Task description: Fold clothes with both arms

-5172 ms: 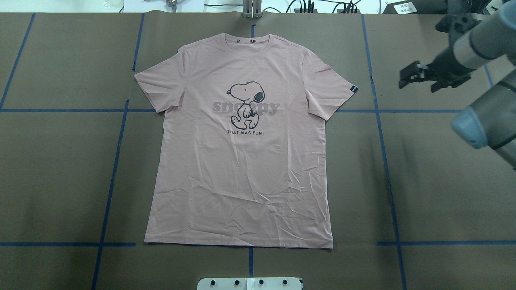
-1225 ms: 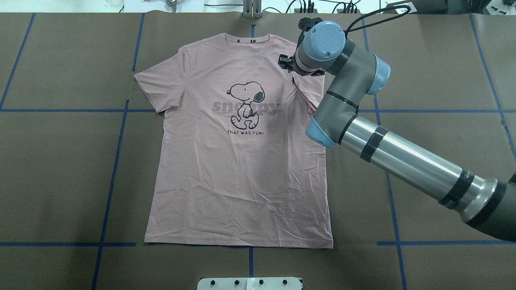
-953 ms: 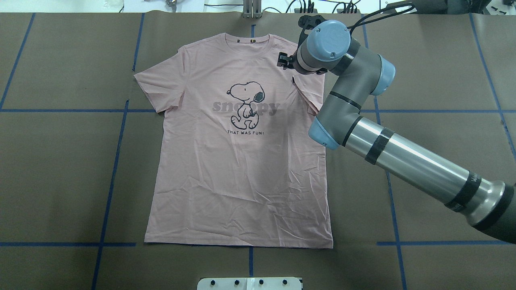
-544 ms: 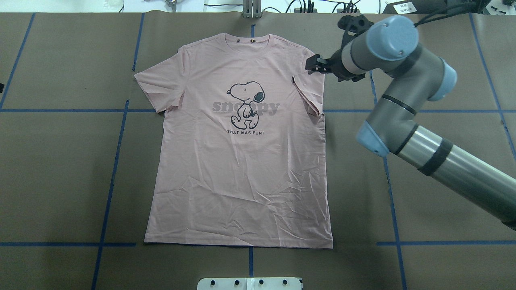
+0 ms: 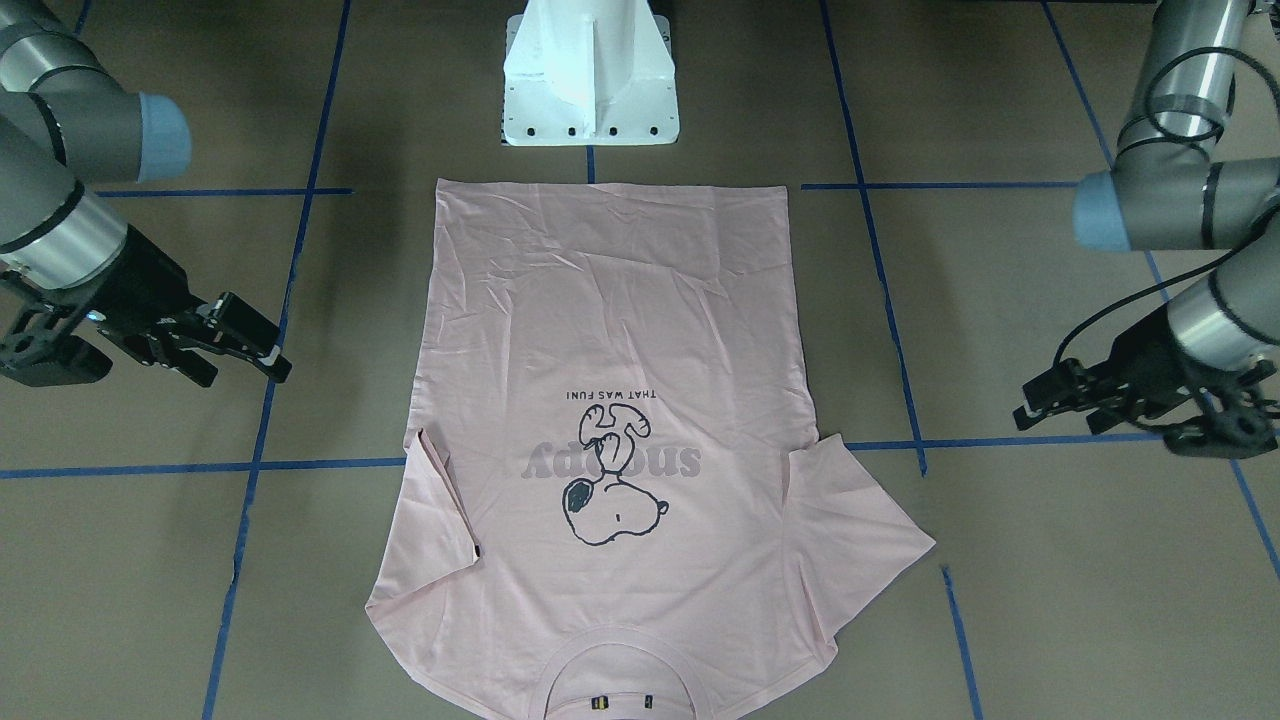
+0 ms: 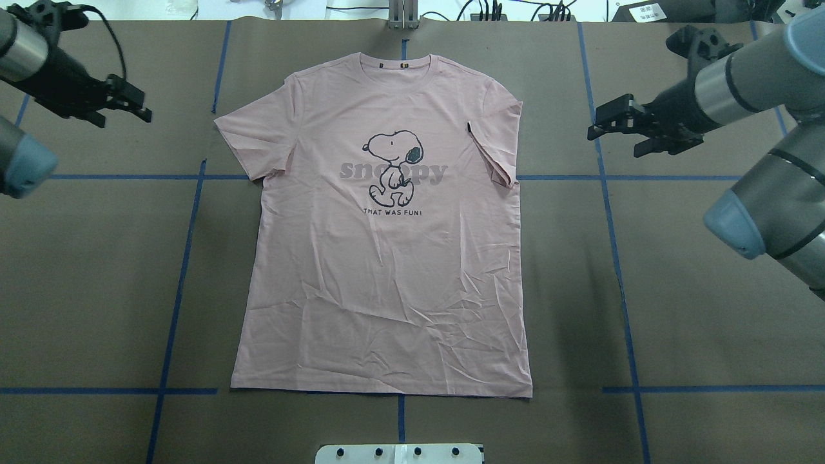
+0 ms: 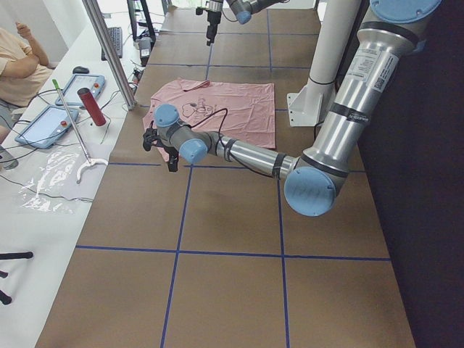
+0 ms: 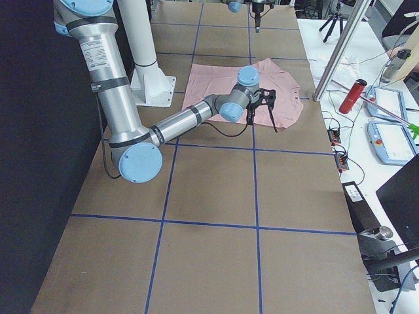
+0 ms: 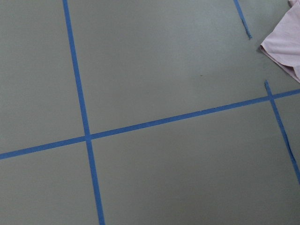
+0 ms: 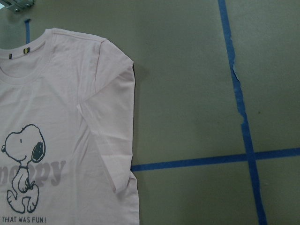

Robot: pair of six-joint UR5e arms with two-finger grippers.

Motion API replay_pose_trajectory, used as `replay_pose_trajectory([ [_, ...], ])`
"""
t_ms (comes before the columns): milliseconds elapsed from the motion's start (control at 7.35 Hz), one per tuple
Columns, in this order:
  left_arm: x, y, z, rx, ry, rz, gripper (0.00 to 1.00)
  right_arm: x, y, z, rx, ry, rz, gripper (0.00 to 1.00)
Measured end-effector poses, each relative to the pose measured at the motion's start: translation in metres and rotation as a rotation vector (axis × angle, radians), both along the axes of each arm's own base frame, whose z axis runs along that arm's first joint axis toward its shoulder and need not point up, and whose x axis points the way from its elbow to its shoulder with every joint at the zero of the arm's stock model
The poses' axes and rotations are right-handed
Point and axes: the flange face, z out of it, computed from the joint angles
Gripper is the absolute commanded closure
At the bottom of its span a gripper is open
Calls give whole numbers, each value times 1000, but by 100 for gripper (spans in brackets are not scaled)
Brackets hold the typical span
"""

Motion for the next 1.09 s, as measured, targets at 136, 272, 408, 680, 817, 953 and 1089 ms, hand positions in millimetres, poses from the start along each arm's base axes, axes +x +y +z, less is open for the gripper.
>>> replay_pose_trajectory([
  [136, 49, -5, -10, -13, -42, -54, 3, 15, 13, 10, -17, -10, -17, 0],
  [272, 87, -11, -16, -10, -66, -90, 14, 25, 26, 18, -26, -12, -24, 0],
  [408, 109, -19, -12, -4, -68, -112, 27, 32, 36, 23, -31, -13, -27, 0],
  [680, 126, -30, 5, 8, -56, -132, 36, 38, 47, 28, -37, -11, -28, 0],
  [817, 131, -36, 8, 12, -61, -141, 40, 39, 49, 31, -39, -8, -26, 0],
  [953, 134, -41, 7, 16, -67, -150, 40, 40, 50, 31, -39, -6, -24, 0],
  [1089, 136, -45, 5, 20, -69, -154, 40, 40, 50, 31, -39, -5, -22, 0],
])
